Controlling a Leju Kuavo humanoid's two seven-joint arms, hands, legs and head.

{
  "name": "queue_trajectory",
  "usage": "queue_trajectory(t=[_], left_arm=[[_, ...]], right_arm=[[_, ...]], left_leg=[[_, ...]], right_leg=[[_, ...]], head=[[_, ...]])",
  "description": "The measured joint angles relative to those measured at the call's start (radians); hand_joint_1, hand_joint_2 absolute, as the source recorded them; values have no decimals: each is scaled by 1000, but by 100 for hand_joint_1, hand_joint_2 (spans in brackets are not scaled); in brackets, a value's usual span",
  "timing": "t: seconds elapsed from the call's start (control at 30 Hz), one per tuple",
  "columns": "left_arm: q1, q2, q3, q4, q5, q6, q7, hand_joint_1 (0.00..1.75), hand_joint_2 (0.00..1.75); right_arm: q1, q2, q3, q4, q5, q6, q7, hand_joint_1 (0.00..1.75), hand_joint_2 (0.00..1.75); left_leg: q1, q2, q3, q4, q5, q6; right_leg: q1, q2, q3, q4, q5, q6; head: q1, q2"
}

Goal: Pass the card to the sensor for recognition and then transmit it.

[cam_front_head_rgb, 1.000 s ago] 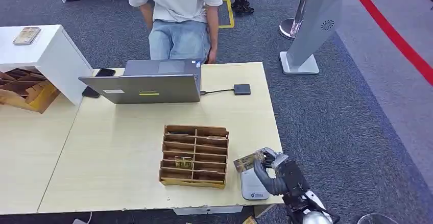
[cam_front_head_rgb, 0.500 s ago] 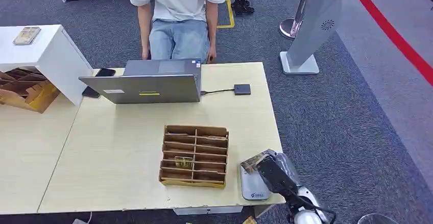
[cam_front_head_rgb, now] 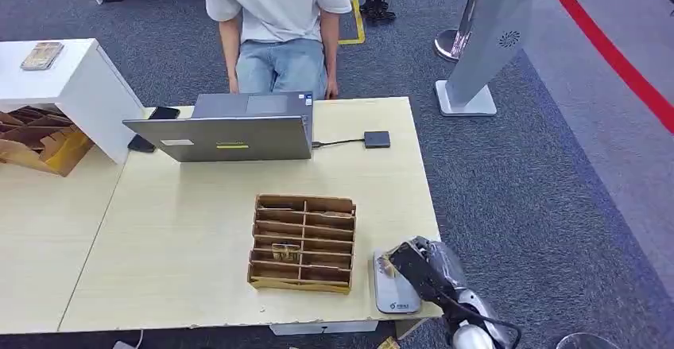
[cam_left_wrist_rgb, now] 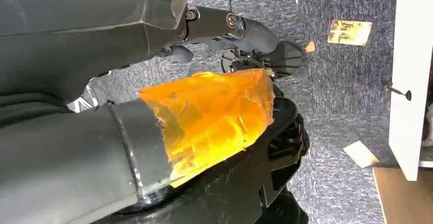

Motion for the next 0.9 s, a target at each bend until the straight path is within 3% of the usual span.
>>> queue_trajectory(t=[0.33, 0.9], left_arm=[[-2, 0, 0, 0, -6, -1, 8, 0, 0], [-6, 0, 0, 0, -11, -6, 11, 0, 0]], right_arm=[[-30, 0, 11, 33, 74, -4, 46, 175, 175], [-41, 7, 19, 52, 106, -16, 53, 175, 175]], left_leg=[[0, 0, 4, 0, 0, 0], [0, 1, 7, 0, 0, 0]], right_leg=[[0, 0, 3, 0, 0, 0], [0, 1, 6, 0, 0, 0]], head=[[0, 0], [0, 0]])
